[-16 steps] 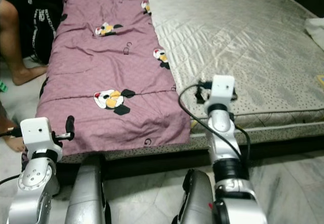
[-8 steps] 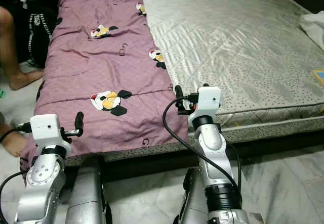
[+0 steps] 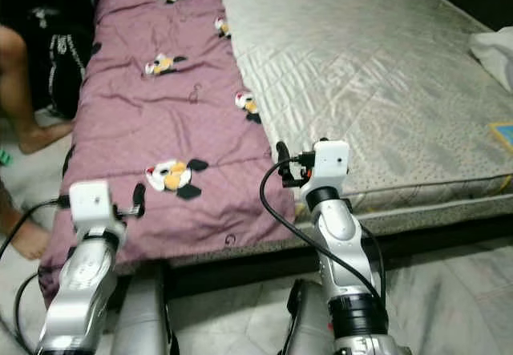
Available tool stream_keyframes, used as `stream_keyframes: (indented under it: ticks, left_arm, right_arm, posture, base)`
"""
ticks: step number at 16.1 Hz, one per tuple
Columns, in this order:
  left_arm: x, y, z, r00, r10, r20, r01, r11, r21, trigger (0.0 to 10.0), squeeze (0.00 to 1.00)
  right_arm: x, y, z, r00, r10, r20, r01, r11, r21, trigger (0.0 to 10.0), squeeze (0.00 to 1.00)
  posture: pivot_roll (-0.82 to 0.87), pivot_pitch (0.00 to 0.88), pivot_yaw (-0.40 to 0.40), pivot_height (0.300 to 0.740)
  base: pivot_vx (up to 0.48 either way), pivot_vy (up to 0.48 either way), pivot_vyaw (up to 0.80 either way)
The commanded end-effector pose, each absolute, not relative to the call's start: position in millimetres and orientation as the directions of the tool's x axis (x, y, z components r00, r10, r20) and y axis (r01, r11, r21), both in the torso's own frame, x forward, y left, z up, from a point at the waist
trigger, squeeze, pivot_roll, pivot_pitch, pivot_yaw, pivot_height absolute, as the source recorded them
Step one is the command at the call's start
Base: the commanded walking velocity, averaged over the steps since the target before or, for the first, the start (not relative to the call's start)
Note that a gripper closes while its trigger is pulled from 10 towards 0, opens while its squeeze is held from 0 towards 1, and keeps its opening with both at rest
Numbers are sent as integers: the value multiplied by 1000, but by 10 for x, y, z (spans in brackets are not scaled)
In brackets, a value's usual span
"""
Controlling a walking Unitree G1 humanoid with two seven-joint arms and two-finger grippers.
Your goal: Clean up the room
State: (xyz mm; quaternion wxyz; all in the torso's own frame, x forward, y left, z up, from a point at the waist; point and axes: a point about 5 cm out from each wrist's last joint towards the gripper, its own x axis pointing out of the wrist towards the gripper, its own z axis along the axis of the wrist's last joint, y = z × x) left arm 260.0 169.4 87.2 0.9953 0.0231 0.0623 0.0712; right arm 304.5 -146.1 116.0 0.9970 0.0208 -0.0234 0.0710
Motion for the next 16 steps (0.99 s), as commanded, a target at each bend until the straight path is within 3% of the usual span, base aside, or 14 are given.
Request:
stream_keyframes:
  ticks: [1,8,10,12,14,16]
  left_arm:
    - [2627,1661,863,984,133,-120,-123,989,84,10000,0]
    - [2581,1593,890,991,96,-95,-90,994,70,10000,0]
    - [2563,1478,1004,999,37,-9,-36,997,63,10000,0]
    - [2505,1449,881,997,53,-50,-48,994,99,10000,0]
    - [2504,1497,734,986,48,-158,-59,996,-65,10000,0]
    - [2534,1502,734,990,31,-139,-40,997,-60,10000,0]
  right_arm:
    - [3061,-1445,1182,988,149,49,-150,989,17,10000,0]
    - [2931,-1298,1031,984,180,9,-181,983,40,10000,0]
    - [2915,-1245,1090,969,244,26,-244,970,6,10000,0]
    - [2922,-1263,1146,969,245,41,-245,969,4,10000,0]
    - [2948,-1376,1172,982,187,38,-188,982,27,10000,0]
    - [2924,-1428,1074,988,151,-14,-150,987,56,10000,0]
  posture:
    - [-20,0,-58,641]
    - [-16,0,-33,721]
    - [-28,0,-46,740]
    - [-32,0,-61,740]
    - [-22,0,-97,740]
    - [-29,0,-99,740]
  base:
    - [0,0,0]
    - [0,0,0]
    - [0,0,0]
    - [0,0,0]
    - [0,0,0]
    - [0,0,0]
